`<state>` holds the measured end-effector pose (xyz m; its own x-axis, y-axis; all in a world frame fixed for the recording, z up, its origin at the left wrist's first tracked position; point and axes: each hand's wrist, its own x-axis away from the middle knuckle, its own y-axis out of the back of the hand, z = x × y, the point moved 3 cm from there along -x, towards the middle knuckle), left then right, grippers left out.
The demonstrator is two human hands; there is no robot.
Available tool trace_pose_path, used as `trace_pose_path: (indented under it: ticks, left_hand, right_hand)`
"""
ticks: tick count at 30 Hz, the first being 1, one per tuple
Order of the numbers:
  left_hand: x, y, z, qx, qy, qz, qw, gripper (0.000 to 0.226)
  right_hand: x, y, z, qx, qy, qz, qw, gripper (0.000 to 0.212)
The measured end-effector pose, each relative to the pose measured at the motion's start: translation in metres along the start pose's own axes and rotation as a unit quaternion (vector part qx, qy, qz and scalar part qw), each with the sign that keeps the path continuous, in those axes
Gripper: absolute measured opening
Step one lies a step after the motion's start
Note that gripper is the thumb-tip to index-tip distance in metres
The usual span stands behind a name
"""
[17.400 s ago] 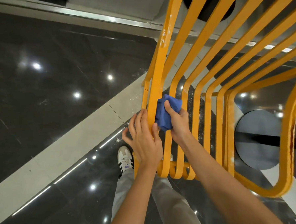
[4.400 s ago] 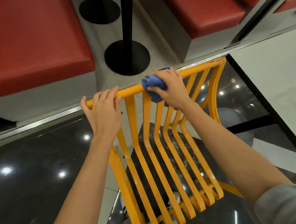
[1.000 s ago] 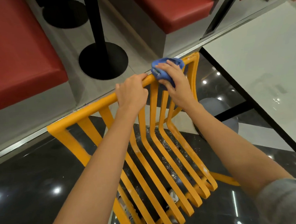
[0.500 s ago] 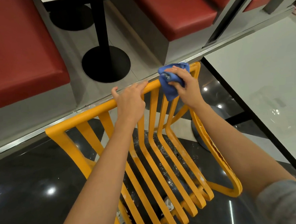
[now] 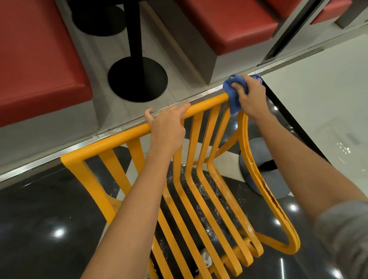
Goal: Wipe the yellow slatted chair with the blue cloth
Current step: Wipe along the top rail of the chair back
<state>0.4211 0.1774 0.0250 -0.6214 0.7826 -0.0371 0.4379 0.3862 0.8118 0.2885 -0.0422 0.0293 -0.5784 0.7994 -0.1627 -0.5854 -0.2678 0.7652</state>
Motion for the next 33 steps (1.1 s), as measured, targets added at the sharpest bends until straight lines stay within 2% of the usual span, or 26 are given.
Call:
trace_pose_path:
  ticks: [3, 5, 7, 9, 11, 14, 15, 17, 19, 22, 24, 28, 33]
  left_hand:
    - [0.000, -0.001, 0.000, -0.009, 0.000, 0.003, 1.000, 0.047]
    - [-0.001, -0.001, -0.001, -0.010, 0.002, 0.005, 1.000, 0.047]
    - [-0.001, -0.001, -0.002, -0.012, 0.004, 0.005, 1.000, 0.047]
    - [0.000, 0.000, -0.002, -0.010, 0.007, 0.008, 1.000, 0.047]
    - [0.000, 0.000, -0.002, -0.004, 0.011, 0.012, 1.000, 0.047]
    - [0.000, 0.001, -0.002, 0.006, 0.014, 0.020, 1.000, 0.047]
    - [0.000, 0.001, -0.002, 0.007, 0.014, 0.019, 1.000, 0.047]
    - [-0.001, 0.002, -0.002, 0.005, 0.012, 0.019, 1.000, 0.047]
    - [0.000, 0.002, -0.002, 0.006, 0.012, 0.018, 1.000, 0.047]
    - [0.000, 0.002, -0.002, 0.007, 0.012, 0.020, 1.000, 0.048]
    - [-0.001, 0.002, -0.002, 0.008, 0.012, 0.020, 1.000, 0.048]
    - [0.001, 0.001, -0.002, 0.010, 0.012, 0.013, 1.000, 0.047]
    - [-0.001, -0.001, -0.002, 0.011, 0.014, 0.011, 1.000, 0.047]
  right_hand:
    - [0.025, -0.002, -0.002, -0.031, 0.041, 0.045, 0.998, 0.030]
    - [0.032, 0.008, -0.017, -0.035, 0.041, 0.029, 0.998, 0.041]
    - [0.010, 0.011, -0.023, -0.041, -0.025, -0.016, 0.999, 0.040]
    - [-0.010, 0.008, -0.020, -0.045, -0.059, -0.022, 0.997, 0.039]
    - [-0.003, 0.001, -0.012, -0.041, -0.028, -0.003, 0.999, 0.029]
    - [0.026, 0.005, -0.017, -0.052, 0.036, -0.025, 0.998, 0.028]
    - [0.024, 0.007, -0.017, -0.055, 0.042, -0.041, 0.997, 0.025]
    - [0.002, 0.004, -0.009, -0.039, -0.006, -0.051, 0.998, 0.020]
    - [-0.017, -0.001, -0.003, -0.009, -0.039, -0.001, 0.999, 0.025]
    - [-0.003, 0.000, 0.000, 0.008, 0.032, 0.054, 0.998, 0.023]
    - [0.007, 0.010, -0.009, 0.003, 0.057, 0.049, 0.997, 0.023]
    - [-0.022, 0.011, -0.012, 0.039, -0.031, 0.032, 0.998, 0.029]
    - [0.013, 0.010, -0.010, -0.019, 0.052, 0.052, 0.997, 0.022]
